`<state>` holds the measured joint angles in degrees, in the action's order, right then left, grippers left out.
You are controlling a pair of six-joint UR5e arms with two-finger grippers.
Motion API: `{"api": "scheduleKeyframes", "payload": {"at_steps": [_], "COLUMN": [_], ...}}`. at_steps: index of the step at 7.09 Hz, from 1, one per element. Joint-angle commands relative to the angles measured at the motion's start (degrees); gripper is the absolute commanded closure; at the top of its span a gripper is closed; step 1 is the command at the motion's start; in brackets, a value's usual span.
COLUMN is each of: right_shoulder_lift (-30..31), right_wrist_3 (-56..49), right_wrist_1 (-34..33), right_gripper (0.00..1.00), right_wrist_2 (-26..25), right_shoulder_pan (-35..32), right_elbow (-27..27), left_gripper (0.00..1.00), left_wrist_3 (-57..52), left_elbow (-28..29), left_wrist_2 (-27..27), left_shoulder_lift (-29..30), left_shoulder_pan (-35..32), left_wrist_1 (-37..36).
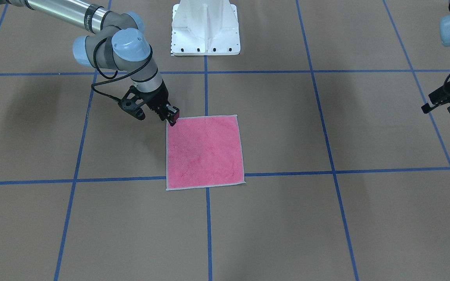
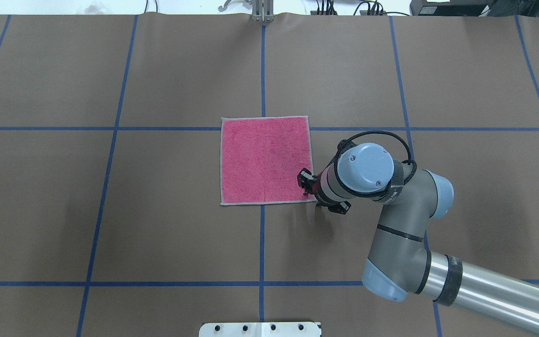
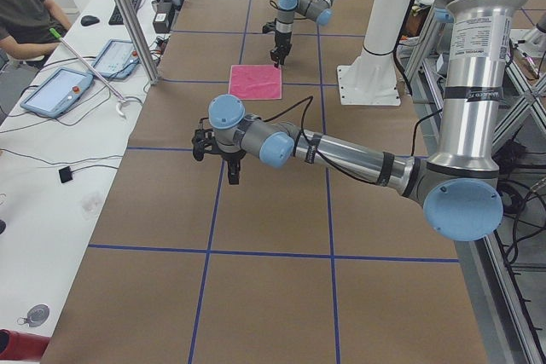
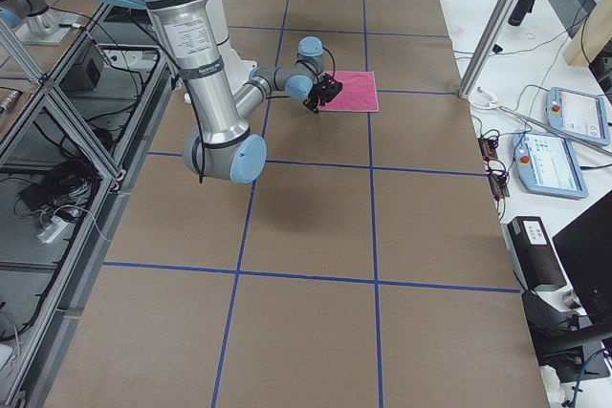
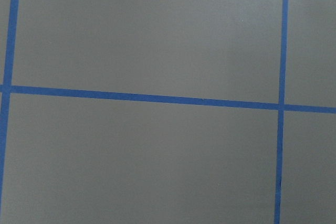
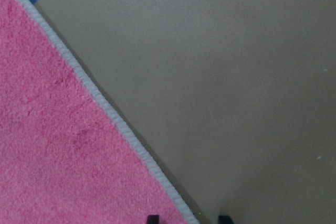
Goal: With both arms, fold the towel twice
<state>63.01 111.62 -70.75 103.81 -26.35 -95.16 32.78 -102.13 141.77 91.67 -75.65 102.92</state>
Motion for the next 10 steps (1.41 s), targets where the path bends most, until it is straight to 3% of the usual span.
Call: {"api": "scheduleKeyframes", "payload": {"at_steps": [1, 2, 7, 10], "right_shoulder_lift": [0.3, 0.3, 0.2, 1.3], "right_wrist_3": [0.0, -0.1, -0.2, -0.3], "right_wrist_1": [0.0, 0.0, 0.1, -0.2], "right_gripper": [0.79, 1.00, 1.00, 1.00], "right_wrist_2": [-0.1, -0.1, 0.1, 0.3], "right_shoulder_pan": [0.0, 0.0, -0.1, -0.5], "right_elbow": [-0.2, -0.3, -1.8, -4.3], "left_gripper": [0.00, 0.00, 0.00, 0.00], "left_wrist_3": [0.1, 0.1, 0.8, 16.8], "left_elbow": [-0.1, -0.1, -0.3, -0.4], "left_wrist_2": [0.0, 0.1, 0.2, -0.2], "left_shoulder_lift": [0.0, 0.0, 0.0, 3.1], "left_shoulder_pan": [0.0, 0.0, 0.0, 3.7], "left_wrist_1": [0.0, 0.0, 0.0, 6.4]}}
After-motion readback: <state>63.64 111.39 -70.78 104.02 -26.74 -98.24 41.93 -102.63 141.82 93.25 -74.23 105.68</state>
